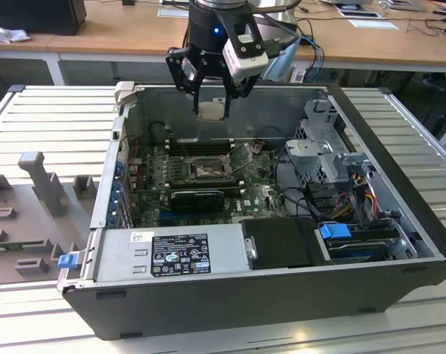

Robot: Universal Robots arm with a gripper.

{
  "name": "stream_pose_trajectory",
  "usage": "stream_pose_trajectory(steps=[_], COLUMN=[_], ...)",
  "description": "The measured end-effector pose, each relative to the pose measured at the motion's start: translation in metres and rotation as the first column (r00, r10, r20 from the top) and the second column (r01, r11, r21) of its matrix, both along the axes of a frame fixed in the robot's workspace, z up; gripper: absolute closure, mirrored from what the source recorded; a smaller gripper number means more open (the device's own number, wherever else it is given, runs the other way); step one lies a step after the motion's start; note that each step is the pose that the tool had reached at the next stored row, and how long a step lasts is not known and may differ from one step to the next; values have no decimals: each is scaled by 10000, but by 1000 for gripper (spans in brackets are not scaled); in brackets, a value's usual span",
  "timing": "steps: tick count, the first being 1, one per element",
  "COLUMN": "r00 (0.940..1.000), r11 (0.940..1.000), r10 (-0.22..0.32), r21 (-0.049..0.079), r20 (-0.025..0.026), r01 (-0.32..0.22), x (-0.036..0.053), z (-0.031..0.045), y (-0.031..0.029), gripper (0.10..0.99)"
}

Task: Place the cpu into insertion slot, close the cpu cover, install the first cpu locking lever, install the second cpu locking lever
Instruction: 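Place the cpu into insertion slot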

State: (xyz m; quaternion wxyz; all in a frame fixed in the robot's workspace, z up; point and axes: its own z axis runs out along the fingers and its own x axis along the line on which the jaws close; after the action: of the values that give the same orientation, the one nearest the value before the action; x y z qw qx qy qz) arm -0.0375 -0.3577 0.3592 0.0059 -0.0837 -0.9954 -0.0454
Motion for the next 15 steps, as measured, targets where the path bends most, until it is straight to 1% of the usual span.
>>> stream_pose_trajectory(steps=[15], r00=[9981], r11=[9981], r10=[-614], r21=[0], r20=[0], r01=[614], x=[0], z=[-2], y=[0], gripper=[557])
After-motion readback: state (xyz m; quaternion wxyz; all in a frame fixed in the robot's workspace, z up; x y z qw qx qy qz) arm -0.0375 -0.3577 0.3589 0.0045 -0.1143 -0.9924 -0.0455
